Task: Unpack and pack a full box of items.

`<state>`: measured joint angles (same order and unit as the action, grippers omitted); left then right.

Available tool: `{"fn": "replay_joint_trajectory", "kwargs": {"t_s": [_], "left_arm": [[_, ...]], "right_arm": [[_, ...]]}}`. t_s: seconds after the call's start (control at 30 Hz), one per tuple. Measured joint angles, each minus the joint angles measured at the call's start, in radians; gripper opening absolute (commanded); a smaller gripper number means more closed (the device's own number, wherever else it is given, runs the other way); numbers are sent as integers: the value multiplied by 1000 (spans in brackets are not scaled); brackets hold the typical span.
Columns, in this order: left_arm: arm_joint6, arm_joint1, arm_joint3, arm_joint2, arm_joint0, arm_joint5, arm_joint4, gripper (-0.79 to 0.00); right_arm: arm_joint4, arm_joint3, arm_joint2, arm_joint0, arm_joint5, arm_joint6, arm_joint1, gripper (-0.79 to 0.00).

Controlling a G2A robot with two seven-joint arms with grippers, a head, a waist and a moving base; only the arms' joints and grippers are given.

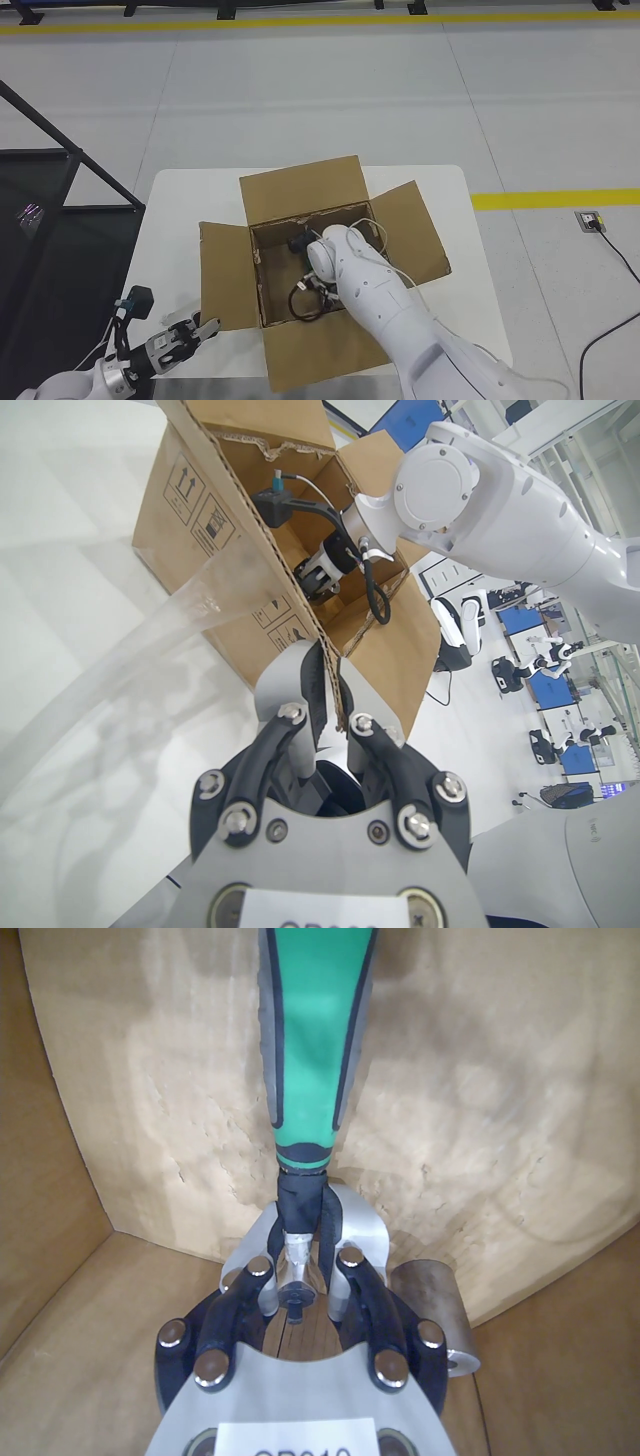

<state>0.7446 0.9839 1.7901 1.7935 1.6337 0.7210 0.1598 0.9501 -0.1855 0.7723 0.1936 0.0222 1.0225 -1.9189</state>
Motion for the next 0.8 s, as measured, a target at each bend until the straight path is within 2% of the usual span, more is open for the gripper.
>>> {"fn": "replay_joint_trajectory", "kwargs": {"t_s": [0.4,0.6,0.63,0.7,0.8], "left_arm": [[-21,-7,-2,-5,3,-2,6,-785],[-30,-10,-3,-6,4,-5,4,-785],[-31,-11,-3,-7,5,-5,4,-785],[-33,-12,-3,-7,5,-5,4,-785],[-37,-14,-3,-8,6,-4,5,-785]], "right_arm": [[-12,2,11,-4,-16,26,2,-551],[-21,10,17,-4,-8,45,6,-570],[-21,10,18,-3,-7,48,6,-591],[-22,12,19,-3,-4,50,7,-763],[-25,14,21,-2,1,50,9,-785]]}}
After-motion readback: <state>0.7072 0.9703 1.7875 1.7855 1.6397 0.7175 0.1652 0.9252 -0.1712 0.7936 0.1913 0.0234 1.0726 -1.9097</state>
